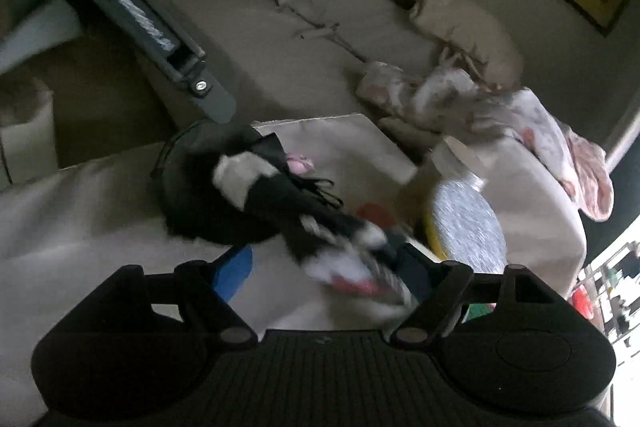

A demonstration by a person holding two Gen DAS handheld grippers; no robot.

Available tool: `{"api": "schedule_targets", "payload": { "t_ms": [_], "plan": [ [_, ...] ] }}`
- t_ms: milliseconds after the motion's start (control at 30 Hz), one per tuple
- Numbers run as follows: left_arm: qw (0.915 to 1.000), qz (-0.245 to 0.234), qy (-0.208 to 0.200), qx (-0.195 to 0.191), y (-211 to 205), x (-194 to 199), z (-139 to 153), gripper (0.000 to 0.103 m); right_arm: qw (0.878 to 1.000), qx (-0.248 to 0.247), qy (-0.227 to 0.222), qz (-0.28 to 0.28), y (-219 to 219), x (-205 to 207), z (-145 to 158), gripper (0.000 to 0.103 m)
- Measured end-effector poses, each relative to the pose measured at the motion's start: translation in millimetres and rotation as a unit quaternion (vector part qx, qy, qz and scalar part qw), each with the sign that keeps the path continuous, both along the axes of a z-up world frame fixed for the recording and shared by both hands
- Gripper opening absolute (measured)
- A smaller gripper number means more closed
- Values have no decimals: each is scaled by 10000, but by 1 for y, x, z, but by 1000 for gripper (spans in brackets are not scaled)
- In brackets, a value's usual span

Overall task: Organize soft objects
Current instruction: 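Grasp the black-and-white striped sock with the right gripper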

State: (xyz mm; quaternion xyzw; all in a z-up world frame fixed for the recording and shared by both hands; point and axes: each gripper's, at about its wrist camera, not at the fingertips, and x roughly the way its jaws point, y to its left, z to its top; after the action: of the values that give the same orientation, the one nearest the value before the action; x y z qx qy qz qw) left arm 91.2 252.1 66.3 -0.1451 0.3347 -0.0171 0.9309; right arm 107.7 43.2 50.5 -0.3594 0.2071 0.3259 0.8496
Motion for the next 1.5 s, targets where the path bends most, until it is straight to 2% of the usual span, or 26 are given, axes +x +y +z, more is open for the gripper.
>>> {"api": "schedule_targets", "payload": {
  "t_ms": [67,100,133,167,200,300,433,500,600,633,667,700,767,867,967,1033,1167,1267,1333,1400,1500],
  "plan": [
    [9999,14,-10,-114,3,1,-4,75,9987,-291,-406,129,19,4,-12,78],
    [9999,35,-8,-166,4,2,-7,75,9970,-439,-614,174,27,5,-18,74],
    [9998,50,-7,-195,5,4,-9,75,9956,-589,-702,171,32,7,-23,67],
    [9998,59,-13,-210,5,4,-11,75,9963,-663,-522,135,35,11,-23,41],
    [9997,46,-29,-217,5,4,-12,75,9977,-630,-249,70,35,13,-21,36],
    [9997,-15,-54,-227,2,2,-15,75,9986,-78,516,35,9,6,-1,28],
    [9999,-29,-78,-99,-7,3,-18,75,9894,276,1427,-2,-37,-12,8,24],
    [9999,17,-167,9,-13,1,-15,75,9896,144,1432,4,-57,-26,4,24],
    [9983,-34,-410,406,-29,-4,-4,75,9927,-266,1176,19,-84,-47,-7,24],
    [9976,-77,-434,527,-34,-5,-1,75,9929,-348,1139,3,-94,-53,-10,27],
    [9971,-106,-437,614,-38,-5,1,75,9926,-360,1157,-39,-102,-58,-10,38],
    [9966,-104,-416,697,-42,-5,2,75,9919,-337,1218,-91,-111,-60,-10,59],
    [9961,-5,-351,805,-44,-3,2,75,9912,-116,1308,-137,-131,-64,-2,77],
    [9955,223,-291,872,-42,0,-1,75,9900,392,1338,-209,-153,-70,17,81],
    [9964,452,-243,676,-32,3,-5,75,9820,1095,1464,-484,-156,-59,31,91],
    [9972,538,-135,491,-27,8,-11,75,9677,1460,1867,-858,-149,-43,30,91],
    [9986,519,72,67,-22,18,-25,75,9207,2082,2975,-1430,-128,-3,9,91],
    [9992,346,172,-44,-27,24,-35,75,9002,2173,3236,-1943,-108,17,-7,91],
    [9996,150,221,-37,-33,28,-41,66,8917,2187,3334,-2143,-94,25,-15,91],
    [9998,-49,201,22,-39,29,-44,30,8909,2250,3266,-2211,-83,27,-18,98],
    [9997,-168,32,161,-40,24,-42,23,9018,2176,2987,-2239,-69,26,-22,103]
  ]
}}
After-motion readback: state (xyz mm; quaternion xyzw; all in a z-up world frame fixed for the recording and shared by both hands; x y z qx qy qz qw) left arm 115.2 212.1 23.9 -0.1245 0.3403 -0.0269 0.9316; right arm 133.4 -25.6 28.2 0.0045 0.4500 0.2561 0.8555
